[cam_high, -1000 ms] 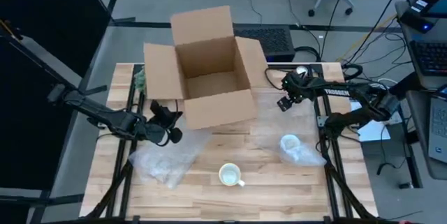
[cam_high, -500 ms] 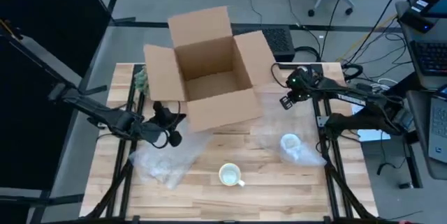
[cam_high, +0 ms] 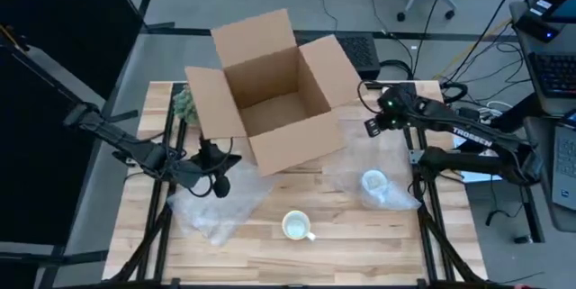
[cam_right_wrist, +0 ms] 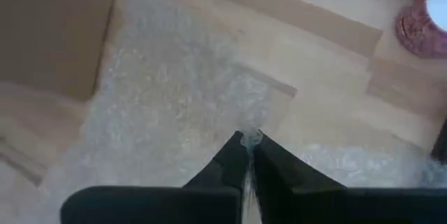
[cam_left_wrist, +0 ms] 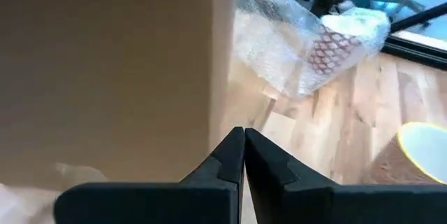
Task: Wrap mug
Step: Wrap the red mug with bubble wrap
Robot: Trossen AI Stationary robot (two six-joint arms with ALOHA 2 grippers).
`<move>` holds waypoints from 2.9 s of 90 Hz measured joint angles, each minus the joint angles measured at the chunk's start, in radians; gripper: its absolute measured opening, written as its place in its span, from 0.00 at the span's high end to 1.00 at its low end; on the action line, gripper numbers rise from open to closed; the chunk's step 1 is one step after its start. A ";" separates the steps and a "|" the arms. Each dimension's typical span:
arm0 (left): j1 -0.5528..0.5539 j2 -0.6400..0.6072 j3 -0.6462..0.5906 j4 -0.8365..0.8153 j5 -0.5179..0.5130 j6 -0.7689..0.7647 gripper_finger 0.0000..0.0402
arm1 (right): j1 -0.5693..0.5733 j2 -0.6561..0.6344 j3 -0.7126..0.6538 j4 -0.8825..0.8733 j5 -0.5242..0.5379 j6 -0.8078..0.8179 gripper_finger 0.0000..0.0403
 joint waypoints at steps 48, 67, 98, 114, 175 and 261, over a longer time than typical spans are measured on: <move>-0.103 0.011 -0.008 -0.002 0.290 -0.051 1.00 | 0.258 -0.070 0.067 -0.148 -0.040 0.240 1.00; -0.109 0.092 -0.008 0.016 0.270 -0.078 1.00 | 0.428 -0.089 0.067 -0.173 -0.095 0.373 1.00; -0.047 0.373 -0.009 0.319 0.274 0.061 1.00 | 0.684 -0.098 0.067 -0.157 -0.086 0.549 1.00; 0.012 0.446 -0.006 0.486 0.269 0.167 1.00 | 0.792 -0.061 0.067 -0.121 -0.038 0.596 1.00; 0.226 0.604 0.026 0.843 0.390 0.273 1.00 | 1.006 0.280 0.067 -0.127 0.045 0.651 1.00; 0.232 0.672 0.028 0.690 0.403 0.262 1.00 | 0.991 0.461 0.066 0.216 0.093 0.507 1.00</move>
